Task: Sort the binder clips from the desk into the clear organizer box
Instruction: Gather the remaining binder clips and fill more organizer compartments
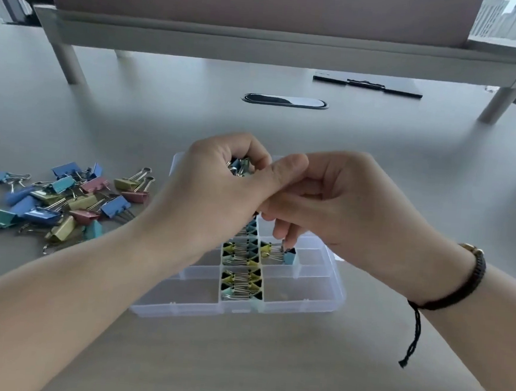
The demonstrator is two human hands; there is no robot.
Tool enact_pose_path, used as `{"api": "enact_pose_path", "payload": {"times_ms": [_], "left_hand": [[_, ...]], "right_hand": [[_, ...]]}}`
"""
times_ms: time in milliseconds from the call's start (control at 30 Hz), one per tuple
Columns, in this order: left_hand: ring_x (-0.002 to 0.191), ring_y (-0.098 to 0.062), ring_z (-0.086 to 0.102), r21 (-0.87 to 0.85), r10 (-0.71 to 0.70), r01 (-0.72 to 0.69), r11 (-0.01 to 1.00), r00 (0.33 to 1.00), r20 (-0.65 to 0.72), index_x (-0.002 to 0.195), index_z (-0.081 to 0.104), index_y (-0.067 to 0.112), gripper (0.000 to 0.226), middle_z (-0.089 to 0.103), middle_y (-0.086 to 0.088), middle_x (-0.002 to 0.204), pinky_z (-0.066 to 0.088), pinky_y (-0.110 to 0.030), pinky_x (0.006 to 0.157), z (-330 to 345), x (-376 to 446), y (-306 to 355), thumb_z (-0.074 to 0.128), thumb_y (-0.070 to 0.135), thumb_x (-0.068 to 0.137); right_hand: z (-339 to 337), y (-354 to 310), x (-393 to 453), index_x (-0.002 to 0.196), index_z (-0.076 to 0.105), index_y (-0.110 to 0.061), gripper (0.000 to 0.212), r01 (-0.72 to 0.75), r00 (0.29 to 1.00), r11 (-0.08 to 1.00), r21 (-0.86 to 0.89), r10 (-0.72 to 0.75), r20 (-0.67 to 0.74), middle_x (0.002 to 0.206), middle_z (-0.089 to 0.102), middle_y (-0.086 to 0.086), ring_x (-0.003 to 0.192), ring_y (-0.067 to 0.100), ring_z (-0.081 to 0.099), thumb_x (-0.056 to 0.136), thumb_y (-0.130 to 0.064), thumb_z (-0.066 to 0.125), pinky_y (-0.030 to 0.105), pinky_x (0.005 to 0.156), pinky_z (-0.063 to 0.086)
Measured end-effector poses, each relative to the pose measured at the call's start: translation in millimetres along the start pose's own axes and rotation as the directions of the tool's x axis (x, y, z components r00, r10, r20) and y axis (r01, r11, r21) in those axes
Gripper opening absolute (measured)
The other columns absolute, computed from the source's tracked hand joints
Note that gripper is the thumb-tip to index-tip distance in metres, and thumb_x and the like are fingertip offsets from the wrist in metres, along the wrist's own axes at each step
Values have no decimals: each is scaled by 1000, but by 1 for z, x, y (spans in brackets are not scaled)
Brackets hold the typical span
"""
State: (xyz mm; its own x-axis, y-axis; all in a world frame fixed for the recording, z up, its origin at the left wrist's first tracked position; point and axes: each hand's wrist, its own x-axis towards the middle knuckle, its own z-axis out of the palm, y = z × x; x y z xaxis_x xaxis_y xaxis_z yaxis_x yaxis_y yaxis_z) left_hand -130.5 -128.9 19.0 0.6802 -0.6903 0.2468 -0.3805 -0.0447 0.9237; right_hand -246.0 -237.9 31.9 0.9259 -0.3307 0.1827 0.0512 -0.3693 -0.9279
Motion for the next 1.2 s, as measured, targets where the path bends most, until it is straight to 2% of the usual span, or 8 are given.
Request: {"api": "enact_pose_path", "payload": {"times_ms": [67, 200, 333, 600, 733, 833, 933, 1200], "left_hand": [[44, -15, 45, -36, 30, -30, 999, 1000, 6, 75, 62, 13, 58, 51, 6, 45, 34, -24, 44, 0, -3, 3, 69, 71, 66], [48, -25, 58, -46, 123, -124, 991, 992, -21, 78, 59, 8, 56, 57, -10, 54, 37, -25, 41, -2, -5, 7, 70, 63, 74], [44, -10, 49, 90, 188, -181, 979, 979, -84, 75, 58, 12, 54, 46, 10, 50, 45, -28, 45, -2, -9, 9, 68, 64, 72], [47, -4, 39, 188, 192, -171, 967, 976, -102, 72, 59, 16, 62, 44, 6, 57, 33, -13, 42, -1, -11, 10, 62, 77, 62], [41, -9, 51, 41, 103, -102, 994, 994, -20, 77, 58, 11, 60, 54, 5, 46, 51, -26, 45, 2, -11, 8, 66, 69, 66], [38, -12, 50, -45, 45, -43, 998, 997, 59, 78, 56, 7, 58, 54, 3, 41, 43, -21, 40, 2, -12, 12, 68, 61, 61], [38, -14, 40, -158, -51, 72, 985, 989, 135, 70, 53, 11, 45, 49, 1, 47, 32, -16, 36, -2, -8, 12, 74, 50, 60], [37, -12, 34, -283, -160, 231, 931, 955, 251, 64, 47, 17, 36, 47, -3, 62, 20, -13, 40, -17, 2, 11, 73, 42, 69]], "right_hand": [[1, -3, -1, 78, 75, -8, 7, 63, 998, 993, -95, -64, -9, 63, 72, 3, 53, 12, 66, 82, -3, 73, 23, 53, 54], [-1, -3, 0, 85, 74, 0, 8, 90, 996, 996, -21, -90, -6, 69, 74, 12, 58, 19, 69, 78, -3, 79, 25, 57, 55], [1, -1, -2, 85, 73, 2, 11, 49, 998, 997, 63, -51, 21, 72, 72, 19, 60, 20, 67, 76, -3, 78, 26, 59, 56], [8, 1, -6, 83, 68, -3, 18, 153, 985, 959, -237, -168, -44, 71, 72, 8, 66, 28, 70, 74, -14, 80, 48, 64, 58], [4, 2, -5, 75, 71, -9, 9, 149, 985, 955, -257, -166, -45, 67, 73, 2, 60, 17, 72, 78, -1, 68, 42, 61, 61], [-2, 1, -4, 75, 73, -12, 16, 153, 988, 958, -244, -157, 2, 68, 74, 3, 61, 15, 72, 81, 2, 68, 33, 60, 61], [-10, 0, -3, 82, 76, -8, 3, 143, 989, 959, -243, -134, 55, 70, 74, 4, 62, 16, 71, 82, -7, 74, 30, 62, 60], [-22, 1, 5, 76, 72, -4, 10, 86, 994, 996, -19, -87, -66, 64, 68, 17, 56, 24, 61, 76, 6, 72, 30, 57, 53]]}}
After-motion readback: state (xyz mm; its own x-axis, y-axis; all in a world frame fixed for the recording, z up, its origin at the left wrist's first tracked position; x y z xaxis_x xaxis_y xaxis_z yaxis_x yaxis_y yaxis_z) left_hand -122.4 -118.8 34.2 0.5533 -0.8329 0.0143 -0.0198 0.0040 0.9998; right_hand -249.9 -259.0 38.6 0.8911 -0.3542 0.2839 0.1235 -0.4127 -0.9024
